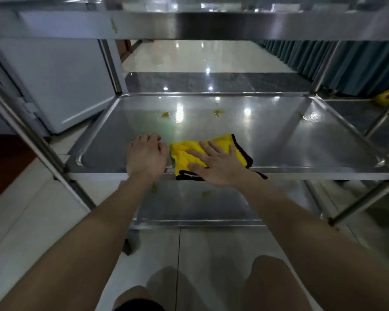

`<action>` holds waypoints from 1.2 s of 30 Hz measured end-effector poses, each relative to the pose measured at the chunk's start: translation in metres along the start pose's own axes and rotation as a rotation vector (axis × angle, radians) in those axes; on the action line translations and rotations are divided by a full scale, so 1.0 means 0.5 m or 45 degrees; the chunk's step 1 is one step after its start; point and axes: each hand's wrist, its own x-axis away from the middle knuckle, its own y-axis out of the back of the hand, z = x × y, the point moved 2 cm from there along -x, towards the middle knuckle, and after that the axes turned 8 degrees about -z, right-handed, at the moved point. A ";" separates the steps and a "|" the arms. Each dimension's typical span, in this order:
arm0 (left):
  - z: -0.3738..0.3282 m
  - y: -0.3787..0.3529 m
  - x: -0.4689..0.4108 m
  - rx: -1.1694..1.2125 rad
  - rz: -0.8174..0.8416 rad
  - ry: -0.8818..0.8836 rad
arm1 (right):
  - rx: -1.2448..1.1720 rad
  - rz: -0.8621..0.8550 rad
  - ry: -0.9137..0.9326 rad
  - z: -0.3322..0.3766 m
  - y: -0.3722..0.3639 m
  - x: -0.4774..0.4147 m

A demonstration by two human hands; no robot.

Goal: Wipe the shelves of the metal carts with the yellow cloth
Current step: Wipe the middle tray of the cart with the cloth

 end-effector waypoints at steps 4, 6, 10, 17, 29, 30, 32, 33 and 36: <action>0.010 0.041 0.003 0.374 -0.007 0.034 | -0.011 0.009 0.022 0.006 0.017 0.036; 0.063 0.063 0.004 0.328 -0.034 0.051 | -0.022 0.029 0.018 0.006 0.023 0.044; 0.226 0.082 0.003 -0.200 0.013 0.041 | -0.027 0.067 -0.043 0.018 0.022 0.039; 0.296 0.050 0.002 -0.294 0.234 0.159 | -0.034 0.100 -0.065 0.140 -0.023 -0.126; 0.275 0.060 0.020 -0.184 -0.091 0.189 | 0.001 0.097 0.019 0.244 -0.034 -0.260; 0.269 0.069 0.021 -0.134 -0.108 0.189 | -0.008 0.101 0.065 0.245 -0.037 -0.232; 0.263 0.093 0.033 0.038 -0.185 0.135 | -0.018 0.111 0.132 0.244 -0.040 -0.179; 0.262 0.109 0.049 0.143 -0.273 0.102 | -0.023 0.120 0.151 0.241 -0.040 -0.158; 0.291 0.162 0.131 0.309 -0.761 0.194 | -0.039 0.138 0.164 0.233 -0.037 -0.125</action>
